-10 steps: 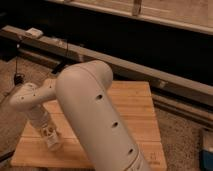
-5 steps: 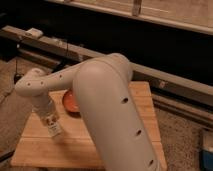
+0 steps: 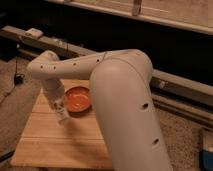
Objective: Place the bottle in the ceramic bowl
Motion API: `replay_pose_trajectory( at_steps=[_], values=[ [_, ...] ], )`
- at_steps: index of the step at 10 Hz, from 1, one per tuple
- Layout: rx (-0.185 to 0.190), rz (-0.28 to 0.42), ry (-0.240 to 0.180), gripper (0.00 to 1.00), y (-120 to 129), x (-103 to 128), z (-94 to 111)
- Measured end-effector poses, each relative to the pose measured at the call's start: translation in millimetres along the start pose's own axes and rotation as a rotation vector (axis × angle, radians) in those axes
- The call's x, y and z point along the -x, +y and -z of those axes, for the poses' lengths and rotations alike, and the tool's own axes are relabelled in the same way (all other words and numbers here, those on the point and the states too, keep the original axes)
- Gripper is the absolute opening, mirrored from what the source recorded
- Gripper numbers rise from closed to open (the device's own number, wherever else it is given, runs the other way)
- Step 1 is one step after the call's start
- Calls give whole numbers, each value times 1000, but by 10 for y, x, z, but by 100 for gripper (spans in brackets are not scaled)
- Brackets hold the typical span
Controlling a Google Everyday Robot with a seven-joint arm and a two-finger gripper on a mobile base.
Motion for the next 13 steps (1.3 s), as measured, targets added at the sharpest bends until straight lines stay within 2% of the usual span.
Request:
replay_pose_trajectory(
  at_steps=[3,10,12,13],
  values=[
    [-12,-45,-19,0,-276,212,65],
    [-19,-142,-19,1,-768,632,-118],
    [-20,-165,-16,13,-878,690,-184],
    [-25,-170,-12,25,-899,705,-241]
  ],
)
